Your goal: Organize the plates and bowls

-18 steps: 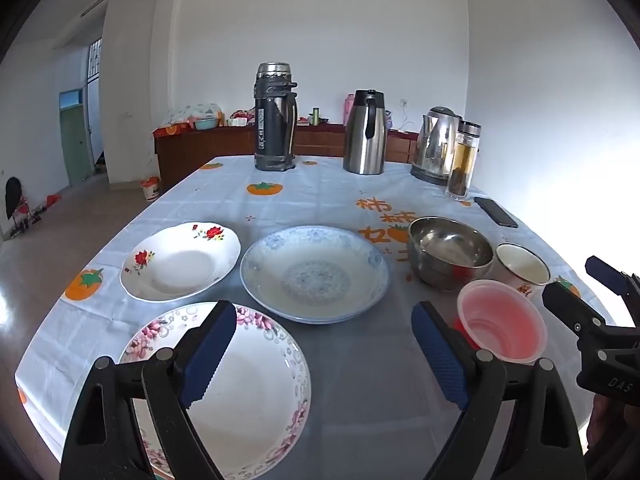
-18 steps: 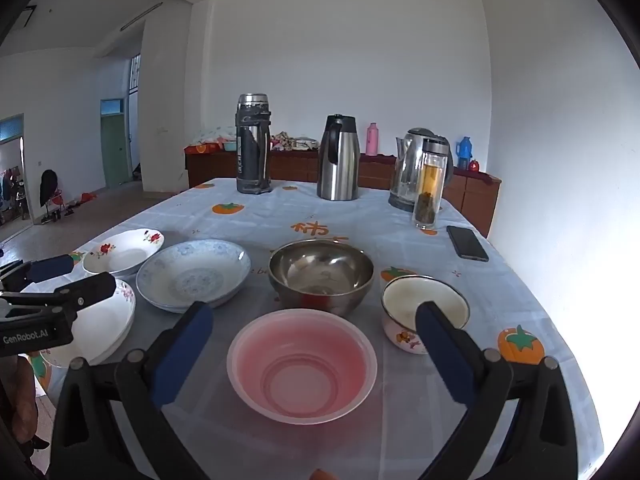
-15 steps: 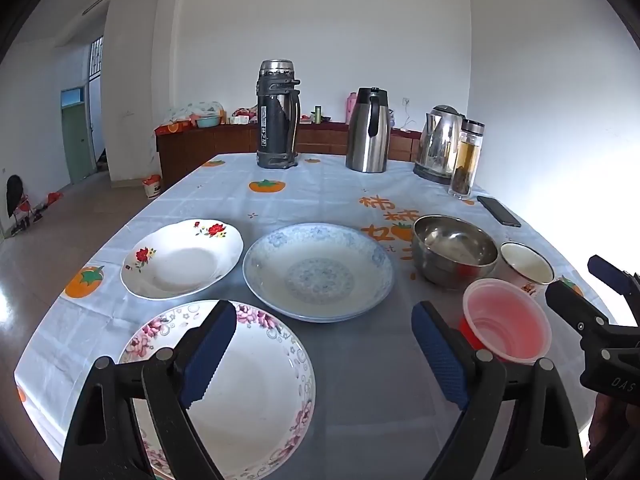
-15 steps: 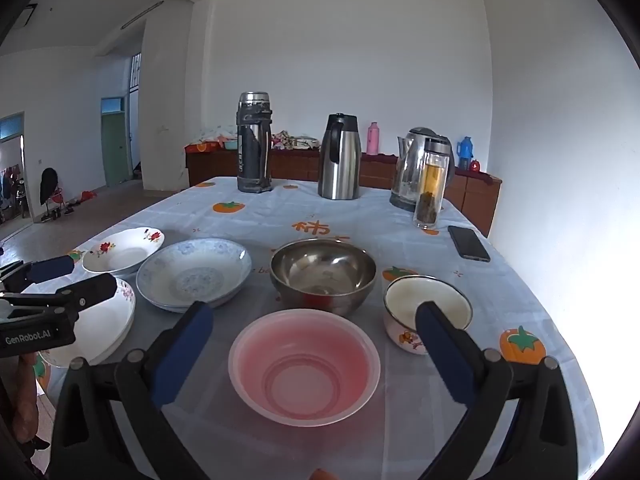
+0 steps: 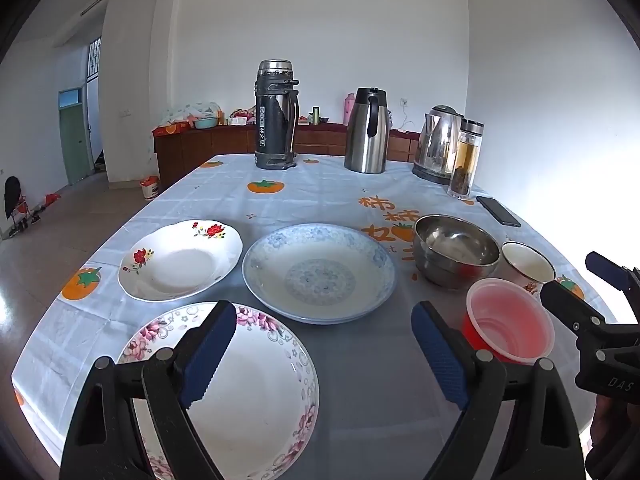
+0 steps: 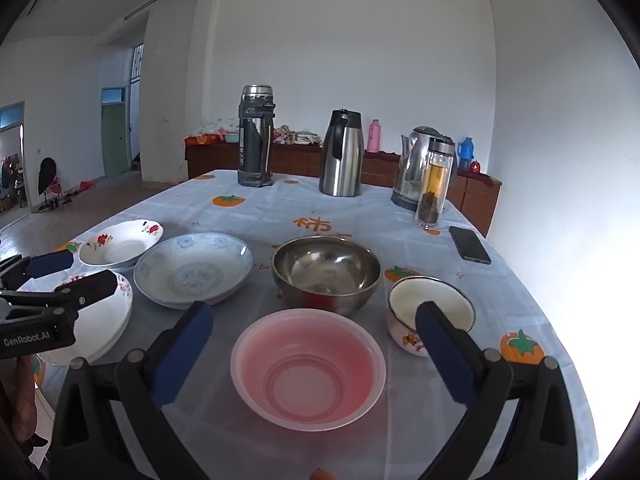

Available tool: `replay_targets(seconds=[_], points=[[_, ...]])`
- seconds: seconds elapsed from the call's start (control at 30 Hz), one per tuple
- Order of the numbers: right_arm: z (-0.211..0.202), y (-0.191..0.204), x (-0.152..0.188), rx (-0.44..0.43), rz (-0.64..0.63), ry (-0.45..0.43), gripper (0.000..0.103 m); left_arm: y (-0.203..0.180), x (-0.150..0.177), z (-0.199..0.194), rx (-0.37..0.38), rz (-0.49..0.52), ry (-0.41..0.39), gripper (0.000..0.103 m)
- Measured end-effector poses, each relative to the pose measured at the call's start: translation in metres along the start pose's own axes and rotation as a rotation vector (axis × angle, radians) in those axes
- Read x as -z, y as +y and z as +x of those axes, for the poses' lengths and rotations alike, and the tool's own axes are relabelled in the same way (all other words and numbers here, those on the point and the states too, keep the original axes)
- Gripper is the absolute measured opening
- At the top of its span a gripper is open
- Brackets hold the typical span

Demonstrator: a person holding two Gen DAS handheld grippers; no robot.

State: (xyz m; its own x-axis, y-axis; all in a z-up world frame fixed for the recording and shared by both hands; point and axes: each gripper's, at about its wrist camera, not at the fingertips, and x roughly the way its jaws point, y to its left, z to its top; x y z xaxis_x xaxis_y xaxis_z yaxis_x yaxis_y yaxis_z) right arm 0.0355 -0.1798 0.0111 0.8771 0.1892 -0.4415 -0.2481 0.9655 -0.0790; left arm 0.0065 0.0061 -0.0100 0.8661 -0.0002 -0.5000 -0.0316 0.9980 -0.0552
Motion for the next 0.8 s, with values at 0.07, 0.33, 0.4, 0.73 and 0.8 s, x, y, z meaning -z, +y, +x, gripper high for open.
replay_targets(seconds=[0.07, 0.33, 0.4, 0.73, 0.8], points=[[-0.0003, 0.0013, -0.0005, 0.002, -0.001, -0.001, 0.103, 0.0003, -0.0006, -0.0009, -0.001, -0.001, -0.006, 0.091], [0.0002, 0.0020, -0.0002, -0.002, 0.003, 0.003, 0.103, 0.0018, -0.0022, -0.0044, -0.011, -0.002, -0.014, 0.091], [0.0003, 0.0027, 0.0004, -0.003, 0.004, 0.006, 0.103, 0.0022, -0.0019, -0.0047, -0.012, -0.001, -0.017, 0.091], [0.0030, -0.0028, 0.0031, -0.041, 0.049, 0.023, 0.103, 0.0034, -0.0031, -0.0049, -0.016, -0.003, -0.022, 0.091], [0.0027, -0.0059, 0.0029, -0.054, 0.068, 0.023, 0.103, 0.0034, -0.0028, -0.0054, -0.016, -0.002, -0.025, 0.091]])
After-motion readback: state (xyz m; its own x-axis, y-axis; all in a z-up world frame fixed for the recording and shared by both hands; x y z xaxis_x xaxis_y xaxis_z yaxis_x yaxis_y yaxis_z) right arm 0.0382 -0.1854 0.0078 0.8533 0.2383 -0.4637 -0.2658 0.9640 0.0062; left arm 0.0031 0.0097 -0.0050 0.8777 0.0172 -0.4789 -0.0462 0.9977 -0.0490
